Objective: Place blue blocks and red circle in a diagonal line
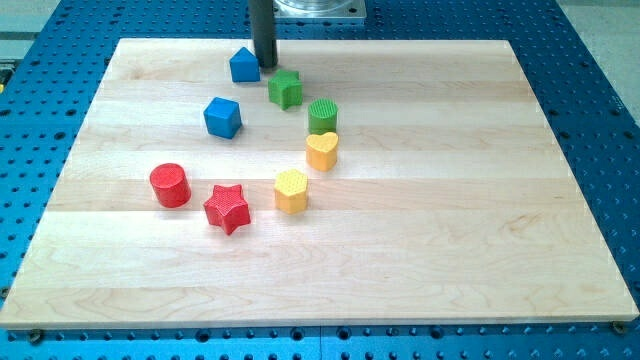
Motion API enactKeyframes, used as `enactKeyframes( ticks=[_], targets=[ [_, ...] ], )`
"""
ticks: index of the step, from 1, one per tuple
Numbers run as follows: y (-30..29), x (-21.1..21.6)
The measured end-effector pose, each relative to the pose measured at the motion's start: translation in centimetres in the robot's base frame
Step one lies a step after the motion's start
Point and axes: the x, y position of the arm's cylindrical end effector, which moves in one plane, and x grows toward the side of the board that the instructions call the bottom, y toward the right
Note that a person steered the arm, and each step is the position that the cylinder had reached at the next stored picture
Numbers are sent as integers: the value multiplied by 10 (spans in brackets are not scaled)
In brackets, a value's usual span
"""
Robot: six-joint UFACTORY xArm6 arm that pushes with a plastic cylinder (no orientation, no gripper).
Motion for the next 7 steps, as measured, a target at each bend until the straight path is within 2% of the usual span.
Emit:
enactKeyframes(
  ticks=[1, 2, 3, 4, 5, 7],
  targets=[
    [-55, 22],
    [-101, 62],
    [-91, 72],
    [-84, 42],
    [-67, 72],
    [-112, 153]
  ],
)
